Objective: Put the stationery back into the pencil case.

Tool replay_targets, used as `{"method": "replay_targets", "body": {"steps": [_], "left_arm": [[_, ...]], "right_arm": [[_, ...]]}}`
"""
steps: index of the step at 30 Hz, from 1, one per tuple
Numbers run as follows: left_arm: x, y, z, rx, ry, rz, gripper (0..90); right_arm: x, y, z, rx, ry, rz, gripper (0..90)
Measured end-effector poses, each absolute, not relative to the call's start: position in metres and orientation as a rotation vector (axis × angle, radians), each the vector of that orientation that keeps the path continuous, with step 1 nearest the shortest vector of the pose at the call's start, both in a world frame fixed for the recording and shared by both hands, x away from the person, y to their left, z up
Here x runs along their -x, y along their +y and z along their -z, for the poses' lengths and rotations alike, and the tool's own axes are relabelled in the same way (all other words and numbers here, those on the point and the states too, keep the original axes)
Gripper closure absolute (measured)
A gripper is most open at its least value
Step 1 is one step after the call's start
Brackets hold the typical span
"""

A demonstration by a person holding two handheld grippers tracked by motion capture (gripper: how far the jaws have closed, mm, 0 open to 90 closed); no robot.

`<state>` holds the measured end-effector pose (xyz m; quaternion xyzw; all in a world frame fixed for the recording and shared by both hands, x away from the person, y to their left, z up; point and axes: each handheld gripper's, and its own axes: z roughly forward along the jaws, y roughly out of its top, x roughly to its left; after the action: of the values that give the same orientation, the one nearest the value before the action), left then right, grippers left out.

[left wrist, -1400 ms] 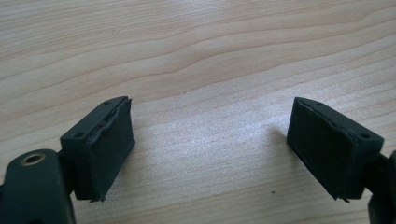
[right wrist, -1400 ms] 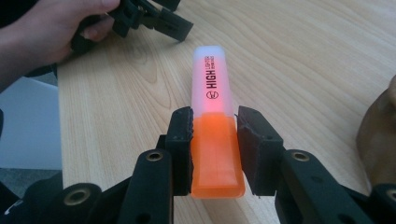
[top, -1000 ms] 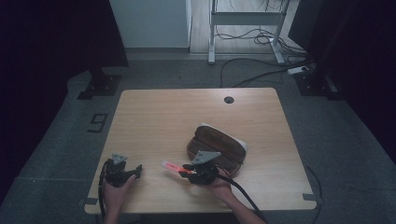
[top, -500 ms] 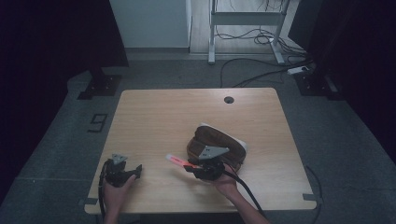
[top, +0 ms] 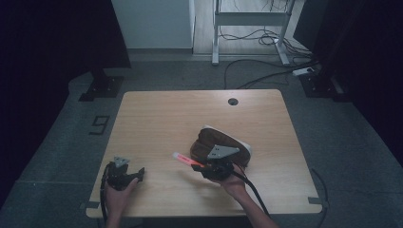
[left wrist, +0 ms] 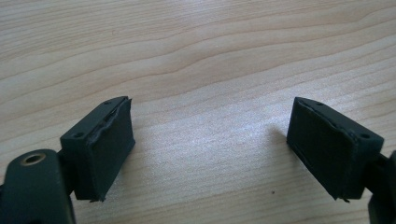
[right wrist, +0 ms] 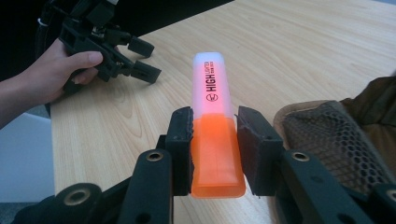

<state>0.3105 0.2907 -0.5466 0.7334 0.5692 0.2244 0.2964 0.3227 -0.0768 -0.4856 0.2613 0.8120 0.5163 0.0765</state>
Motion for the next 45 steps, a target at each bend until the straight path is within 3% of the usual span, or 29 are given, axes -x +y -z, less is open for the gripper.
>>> {"method": "replay_targets", "body": {"steps": [45], "left_arm": [[-0.31,0.291,0.547,-1.951,1.514,-0.597,14.5]], "right_arm": [[-0.341,-0.138,0.46,-0.887,2.259,-1.556,65.6]]}}
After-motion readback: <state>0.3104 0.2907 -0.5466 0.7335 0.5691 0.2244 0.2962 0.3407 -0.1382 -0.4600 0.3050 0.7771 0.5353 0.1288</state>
